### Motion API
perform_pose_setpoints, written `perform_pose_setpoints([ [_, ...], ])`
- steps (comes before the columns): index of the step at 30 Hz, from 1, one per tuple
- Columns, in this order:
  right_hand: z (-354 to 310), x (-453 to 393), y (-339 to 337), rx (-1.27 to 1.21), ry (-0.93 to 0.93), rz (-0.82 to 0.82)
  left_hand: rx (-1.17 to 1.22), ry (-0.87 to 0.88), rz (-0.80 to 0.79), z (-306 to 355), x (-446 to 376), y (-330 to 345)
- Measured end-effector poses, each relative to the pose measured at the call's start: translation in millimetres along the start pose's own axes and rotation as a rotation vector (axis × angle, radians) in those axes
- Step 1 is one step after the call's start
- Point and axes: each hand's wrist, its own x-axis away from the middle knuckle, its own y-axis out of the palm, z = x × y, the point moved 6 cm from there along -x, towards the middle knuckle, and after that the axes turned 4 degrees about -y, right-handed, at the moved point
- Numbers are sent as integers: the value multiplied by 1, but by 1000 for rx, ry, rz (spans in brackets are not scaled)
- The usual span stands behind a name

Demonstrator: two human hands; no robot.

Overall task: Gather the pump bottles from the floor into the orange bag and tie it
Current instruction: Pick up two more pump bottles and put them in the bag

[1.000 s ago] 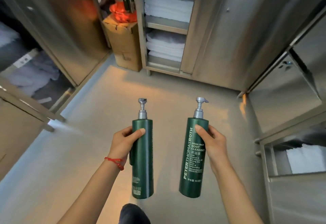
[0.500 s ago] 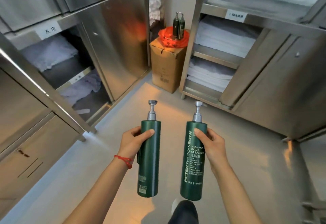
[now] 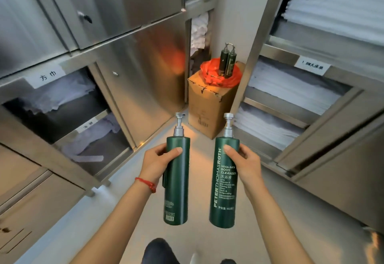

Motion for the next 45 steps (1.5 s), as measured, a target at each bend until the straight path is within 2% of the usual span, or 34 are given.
perform_pose_setpoints([
  [5,-11,-86,25,18,-21,-21,41,18,25,34,-83,0],
  [9,-12,-160,48,48,-36,24,28,30,1,61,-166,1],
  [19,-25,-330,91,17,-50,215,-94,77,-178,146,-358,24],
  [24,-29,-397,87,17,-71,301,-113,99,-219,173,-434,56],
  [36,-44,-575,51,126,-94,349,-183,200,-296,224,-598,164],
  [45,-35,-677,39,149,-68,380,-227,148,-378,223,-708,221],
])
